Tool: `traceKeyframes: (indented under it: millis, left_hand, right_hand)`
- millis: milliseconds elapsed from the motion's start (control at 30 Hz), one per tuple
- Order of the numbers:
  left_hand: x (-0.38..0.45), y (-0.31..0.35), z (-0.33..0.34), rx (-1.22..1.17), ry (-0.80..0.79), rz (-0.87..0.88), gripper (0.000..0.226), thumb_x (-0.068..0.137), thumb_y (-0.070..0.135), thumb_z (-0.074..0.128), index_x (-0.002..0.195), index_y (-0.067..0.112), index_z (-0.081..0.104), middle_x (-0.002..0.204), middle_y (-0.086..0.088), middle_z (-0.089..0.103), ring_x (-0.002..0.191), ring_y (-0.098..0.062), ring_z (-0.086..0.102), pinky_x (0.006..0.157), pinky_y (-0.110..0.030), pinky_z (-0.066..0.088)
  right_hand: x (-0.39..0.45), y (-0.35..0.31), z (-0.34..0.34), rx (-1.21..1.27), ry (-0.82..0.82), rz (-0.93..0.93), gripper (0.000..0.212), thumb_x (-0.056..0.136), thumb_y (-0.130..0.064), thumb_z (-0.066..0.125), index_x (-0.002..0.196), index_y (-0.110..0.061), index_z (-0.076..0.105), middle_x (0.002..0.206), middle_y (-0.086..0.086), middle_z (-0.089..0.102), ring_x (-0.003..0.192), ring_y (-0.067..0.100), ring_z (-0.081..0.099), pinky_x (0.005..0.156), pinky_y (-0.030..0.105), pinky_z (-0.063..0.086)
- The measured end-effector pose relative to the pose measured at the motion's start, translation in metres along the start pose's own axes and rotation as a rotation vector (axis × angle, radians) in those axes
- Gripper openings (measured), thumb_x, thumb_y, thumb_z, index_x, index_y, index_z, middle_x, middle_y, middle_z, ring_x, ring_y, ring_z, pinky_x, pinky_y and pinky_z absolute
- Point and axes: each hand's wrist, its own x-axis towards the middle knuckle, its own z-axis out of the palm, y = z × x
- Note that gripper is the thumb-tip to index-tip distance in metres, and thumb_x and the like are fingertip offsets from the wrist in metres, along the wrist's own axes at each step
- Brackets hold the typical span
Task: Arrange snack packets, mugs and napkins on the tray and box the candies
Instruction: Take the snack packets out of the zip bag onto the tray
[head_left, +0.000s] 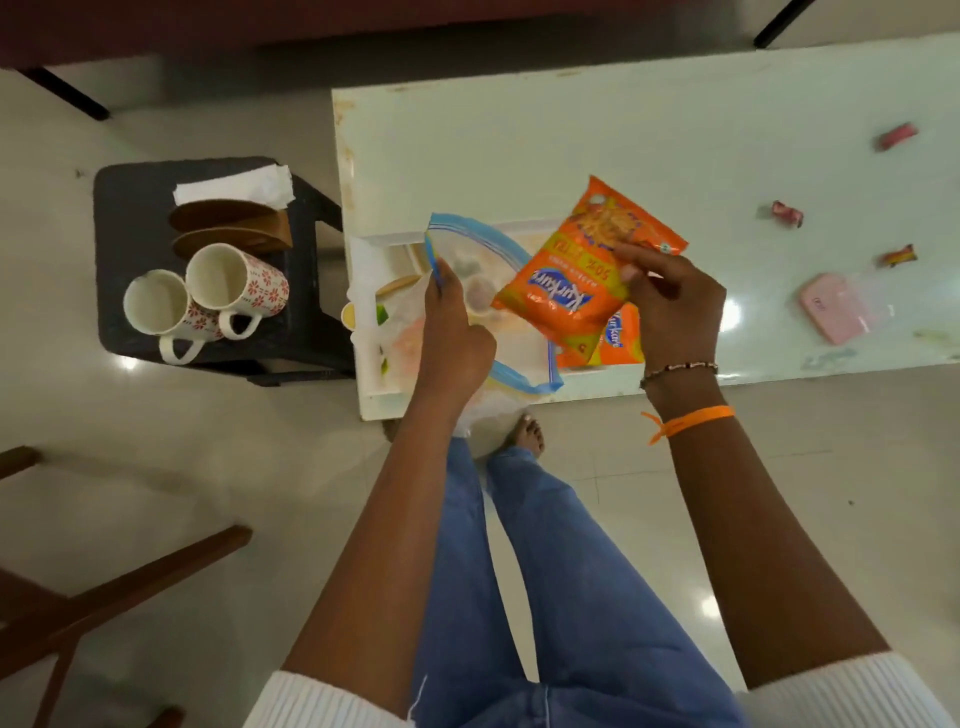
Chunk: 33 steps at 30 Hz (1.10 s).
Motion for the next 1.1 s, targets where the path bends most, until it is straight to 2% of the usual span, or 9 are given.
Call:
traceKeyframes:
  millis: [100, 233, 500, 633, 733, 833, 967, 1033, 1100]
  left_hand:
    - [0.001, -0.001, 0.005, 0.041, 0.030, -0.008, 0.070, 0.089, -0.001, 0.036, 0.148, 0.011, 0.002, 0.155, -0.011, 0.017, 0.138, -0.025, 0.028, 0.068, 0.013, 0.019]
    - [0.003, -0.010, 0.007, 0.096, 0.064, 0.002, 0.072, 0.088, -0.001, 0.039, 0.148, 0.015, 0.002, 0.154, -0.010, 0.019, 0.138, -0.024, 0.028, 0.075, 0.008, 0.013]
    - [-0.003, -0.023, 0.016, 0.155, -0.045, 0.001, 0.083, 0.084, -0.003, 0.047, 0.148, 0.021, 0.000, 0.153, -0.003, 0.018, 0.109, 0.012, 0.023, 0.059, 0.016, 0.019]
    - [-0.002, -0.026, 0.018, 0.105, -0.021, -0.018, 0.088, 0.082, -0.007, 0.048, 0.147, 0.024, -0.002, 0.154, 0.000, 0.016, 0.135, -0.006, 0.020, 0.067, 0.014, 0.025]
    - [-0.002, -0.021, 0.020, 0.085, -0.039, -0.045, 0.091, 0.082, -0.010, 0.045, 0.146, 0.031, -0.004, 0.156, 0.003, 0.012, 0.141, -0.011, 0.016, 0.085, -0.006, 0.033]
    - [-0.006, -0.017, 0.019, 0.049, -0.044, -0.034, 0.092, 0.079, -0.016, 0.039, 0.146, 0.032, -0.002, 0.155, 0.004, 0.013, 0.141, -0.011, 0.015, 0.084, -0.004, 0.031]
    - [-0.018, -0.014, 0.011, -0.005, 0.013, -0.019, 0.085, 0.077, -0.018, 0.035, 0.147, 0.027, 0.016, 0.151, 0.002, 0.024, 0.139, -0.011, 0.022, 0.103, -0.019, 0.029]
    - [-0.027, -0.015, 0.002, -0.071, 0.085, -0.018, 0.079, 0.074, -0.020, 0.032, 0.142, 0.020, 0.033, 0.146, 0.000, 0.034, 0.137, -0.015, 0.030, 0.112, -0.033, 0.031]
    - [-0.035, -0.018, -0.007, -0.150, 0.137, -0.049, 0.075, 0.072, -0.021, 0.030, 0.137, 0.014, 0.042, 0.143, -0.004, 0.041, 0.134, -0.020, 0.038, 0.110, -0.047, 0.037]
  right_hand:
    - [0.018, 0.018, -0.016, 0.170, 0.219, 0.131, 0.025, 0.084, 0.002, 0.054, 0.098, -0.011, 0.071, 0.104, 0.012, 0.069, 0.106, 0.031, 0.064, 0.094, 0.049, 0.052]
    - [0.043, 0.049, -0.018, 0.190, 0.375, 0.221, 0.026, 0.084, 0.002, 0.053, 0.101, -0.004, 0.071, 0.113, 0.019, 0.066, 0.108, 0.032, 0.062, 0.093, 0.050, 0.052]
    - [0.090, 0.110, 0.047, -0.004, 0.031, 0.357, 0.036, 0.085, 0.003, 0.045, 0.114, -0.006, 0.065, 0.129, 0.016, 0.058, 0.117, 0.033, 0.055, 0.100, 0.047, 0.047]
    - [0.102, 0.119, 0.060, 0.000, -0.041, 0.408, 0.036, 0.085, 0.008, 0.042, 0.112, 0.000, 0.065, 0.130, 0.018, 0.057, 0.120, 0.032, 0.052, 0.097, 0.034, 0.046]
    - [0.101, 0.119, 0.053, -0.101, -0.076, 0.453, 0.038, 0.085, 0.007, 0.040, 0.109, -0.001, 0.067, 0.130, 0.016, 0.058, 0.119, 0.032, 0.053, 0.097, 0.031, 0.046]
    - [0.082, 0.105, 0.041, -0.145, -0.030, 0.494, 0.042, 0.084, 0.007, 0.036, 0.107, -0.005, 0.068, 0.130, 0.015, 0.057, 0.117, 0.034, 0.055, 0.100, 0.042, 0.048]
    - [0.038, 0.064, 0.032, -0.032, 0.007, 0.380, 0.033, 0.080, 0.011, 0.041, 0.095, 0.002, 0.069, 0.102, 0.017, 0.067, 0.094, 0.031, 0.063, 0.089, 0.042, 0.054]
    - [0.010, 0.035, 0.040, 0.139, -0.157, 0.295, 0.030, 0.082, 0.015, 0.038, 0.092, 0.010, 0.066, 0.080, 0.010, 0.064, 0.073, 0.022, 0.063, 0.072, 0.029, 0.056]
    - [-0.013, 0.018, 0.058, 0.149, -0.425, 0.246, 0.033, 0.085, 0.016, 0.033, 0.094, 0.013, 0.064, 0.081, 0.011, 0.065, 0.074, 0.023, 0.064, 0.070, 0.021, 0.055]
